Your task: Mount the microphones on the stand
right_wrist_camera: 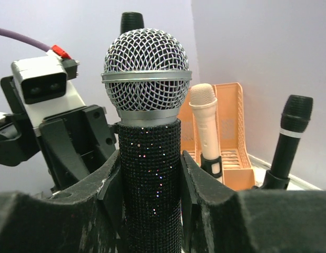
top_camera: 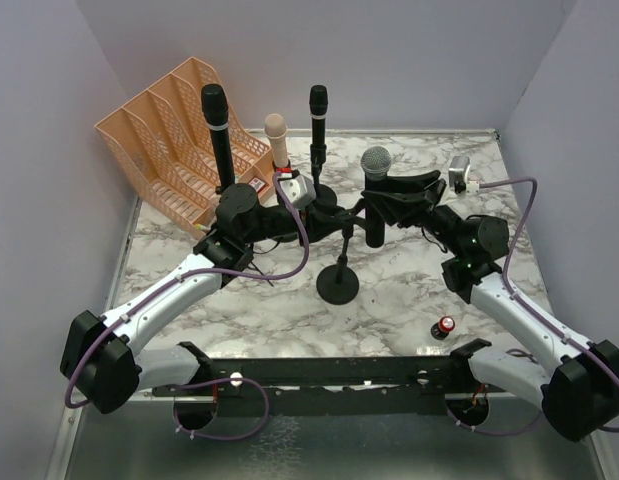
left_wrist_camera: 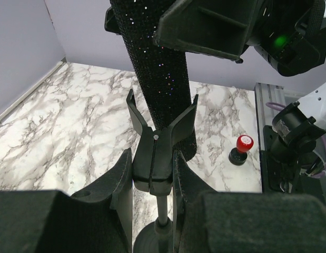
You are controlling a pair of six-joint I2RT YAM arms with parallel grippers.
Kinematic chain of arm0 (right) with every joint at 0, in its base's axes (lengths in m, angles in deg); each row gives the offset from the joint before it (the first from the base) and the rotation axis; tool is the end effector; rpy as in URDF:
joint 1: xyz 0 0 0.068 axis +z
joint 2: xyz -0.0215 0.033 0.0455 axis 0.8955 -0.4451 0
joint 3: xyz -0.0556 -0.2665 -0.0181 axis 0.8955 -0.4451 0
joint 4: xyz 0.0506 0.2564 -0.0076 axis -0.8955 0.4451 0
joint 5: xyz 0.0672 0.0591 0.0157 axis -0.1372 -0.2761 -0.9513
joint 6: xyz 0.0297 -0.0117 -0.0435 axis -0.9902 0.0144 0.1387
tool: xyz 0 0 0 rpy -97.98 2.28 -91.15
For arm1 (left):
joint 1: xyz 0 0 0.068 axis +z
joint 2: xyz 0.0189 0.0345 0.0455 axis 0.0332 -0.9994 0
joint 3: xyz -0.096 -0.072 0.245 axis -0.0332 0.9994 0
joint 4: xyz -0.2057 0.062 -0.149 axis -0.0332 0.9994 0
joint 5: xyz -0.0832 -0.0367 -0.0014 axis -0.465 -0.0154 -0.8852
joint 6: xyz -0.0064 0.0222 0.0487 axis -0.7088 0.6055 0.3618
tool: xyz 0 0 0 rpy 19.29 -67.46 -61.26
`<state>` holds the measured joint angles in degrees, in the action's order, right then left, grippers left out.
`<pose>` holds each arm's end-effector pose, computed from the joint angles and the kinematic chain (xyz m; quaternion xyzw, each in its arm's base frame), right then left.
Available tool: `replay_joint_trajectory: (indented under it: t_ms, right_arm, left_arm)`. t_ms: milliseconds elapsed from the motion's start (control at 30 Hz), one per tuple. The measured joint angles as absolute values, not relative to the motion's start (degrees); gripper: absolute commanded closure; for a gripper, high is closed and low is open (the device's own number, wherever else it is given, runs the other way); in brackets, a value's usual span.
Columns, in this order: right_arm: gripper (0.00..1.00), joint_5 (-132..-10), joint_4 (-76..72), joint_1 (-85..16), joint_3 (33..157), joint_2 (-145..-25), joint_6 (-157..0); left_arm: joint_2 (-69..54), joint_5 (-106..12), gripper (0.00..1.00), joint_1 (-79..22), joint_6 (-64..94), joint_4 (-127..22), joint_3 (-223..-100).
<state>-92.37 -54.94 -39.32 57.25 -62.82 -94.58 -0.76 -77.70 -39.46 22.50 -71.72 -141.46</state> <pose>0.1966 0.1076 0.3622 -0.2241 0.4712 0.4511 0.7240 0.2070 -0.1873 0.3545 0.4200 0.5401 -0.4543 0.5706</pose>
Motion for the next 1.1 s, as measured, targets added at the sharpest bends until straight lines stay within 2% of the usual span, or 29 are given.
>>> replay_joint_trajectory:
  t_ms: [1033, 1067, 1100]
  right_arm:
    - [0.87, -102.41, -78.88, -39.65, 56.31, -73.66, -103.7]
    - [0.86, -102.43, -79.2, -39.67, 56.29, -73.72, -103.74]
    - [0.85, -102.47, -79.38, -39.67, 56.29, -73.77, -103.76]
  left_arm:
    - [-2.55, -81.46, 1.0, -38.96, 21.82, -73.2, -142.29]
    - [-2.57, -81.5, 0.91, -38.96, 21.8, -73.16, -142.36]
    - [-2.68, -81.54, 0.76, -38.96, 21.78, -73.03, -142.49]
